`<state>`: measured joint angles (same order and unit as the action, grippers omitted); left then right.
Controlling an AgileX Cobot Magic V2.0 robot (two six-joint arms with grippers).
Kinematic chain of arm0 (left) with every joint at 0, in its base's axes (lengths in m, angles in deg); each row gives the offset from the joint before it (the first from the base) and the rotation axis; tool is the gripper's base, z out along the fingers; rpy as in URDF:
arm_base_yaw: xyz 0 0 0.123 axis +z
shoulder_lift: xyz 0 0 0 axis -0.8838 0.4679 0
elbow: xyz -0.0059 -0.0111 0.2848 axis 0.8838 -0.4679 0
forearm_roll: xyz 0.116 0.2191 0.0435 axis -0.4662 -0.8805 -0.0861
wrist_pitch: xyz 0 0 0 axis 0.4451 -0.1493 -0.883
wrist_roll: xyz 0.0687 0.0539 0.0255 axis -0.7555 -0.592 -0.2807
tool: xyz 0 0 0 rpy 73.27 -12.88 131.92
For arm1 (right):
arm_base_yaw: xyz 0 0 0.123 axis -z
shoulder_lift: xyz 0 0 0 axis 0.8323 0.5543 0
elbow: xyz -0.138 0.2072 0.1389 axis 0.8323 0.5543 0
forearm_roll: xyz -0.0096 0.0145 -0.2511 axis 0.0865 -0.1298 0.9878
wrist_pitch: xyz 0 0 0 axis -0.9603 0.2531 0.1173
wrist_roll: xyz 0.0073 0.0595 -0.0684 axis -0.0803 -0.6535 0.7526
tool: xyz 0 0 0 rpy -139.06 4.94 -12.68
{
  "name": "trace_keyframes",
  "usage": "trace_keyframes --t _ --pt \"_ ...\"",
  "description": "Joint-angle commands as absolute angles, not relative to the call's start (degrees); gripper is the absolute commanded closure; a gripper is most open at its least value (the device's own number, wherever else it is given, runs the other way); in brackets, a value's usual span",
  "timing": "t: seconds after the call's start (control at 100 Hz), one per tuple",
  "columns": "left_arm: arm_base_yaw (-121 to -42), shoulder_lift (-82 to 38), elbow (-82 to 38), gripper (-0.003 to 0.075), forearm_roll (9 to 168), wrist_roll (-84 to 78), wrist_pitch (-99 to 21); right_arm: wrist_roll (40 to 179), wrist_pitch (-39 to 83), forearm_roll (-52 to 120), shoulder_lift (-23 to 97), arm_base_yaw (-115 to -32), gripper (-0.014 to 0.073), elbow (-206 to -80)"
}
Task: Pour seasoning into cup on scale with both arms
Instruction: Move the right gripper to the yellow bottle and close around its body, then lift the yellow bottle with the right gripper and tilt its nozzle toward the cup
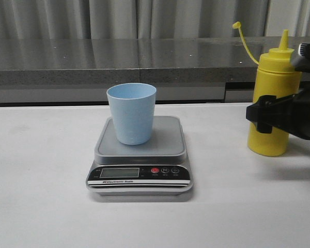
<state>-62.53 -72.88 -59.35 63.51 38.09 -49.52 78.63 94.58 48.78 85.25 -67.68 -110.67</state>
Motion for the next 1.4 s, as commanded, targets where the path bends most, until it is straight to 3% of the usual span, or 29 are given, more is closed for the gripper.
trace_keyframes --t 0.0,0.52,0.59,0.73,0.87,0.99,1.19,1.39 --pt "-62.36 -72.23 -57.84 0.0741 63.82 38.72 -44.95 78.65 100.26 48.46 84.23 -67.81 -0.0041 -111.84" --pt "-62.36 -72.23 -57.84 0.0741 63.82 38.72 -44.95 78.65 101.48 47.54 87.09 -67.81 -0.0033 -114.00" --pt "-62.36 -72.23 -57.84 0.0741 63.82 38.72 -44.95 78.65 100.87 47.54 87.09 -67.81 0.0018 -114.00" --pt "-62.36 -72.23 -57.84 0.0741 63.82 38.72 -44.95 78.65 100.08 47.54 87.09 -67.81 0.0235 -114.00" --pt "-62.36 -72.23 -57.84 0.0741 63.82 38.72 -44.95 78.65 100.68 47.54 87.09 -67.81 0.0378 -114.00" --pt "-62.36 -72.23 -57.84 0.0741 63.82 38.72 -44.95 78.65 100.92 47.59 87.09 -67.76 0.0421 -114.00" --pt "-62.36 -72.23 -57.84 0.0741 63.82 38.72 -44.95 78.71 100.66 49.56 85.84 -67.62 0.0423 -114.00" --pt "-62.36 -72.23 -57.84 0.0741 63.82 38.72 -44.95 78.90 89.75 53.18 79.93 -67.62 0.0423 -115.37"
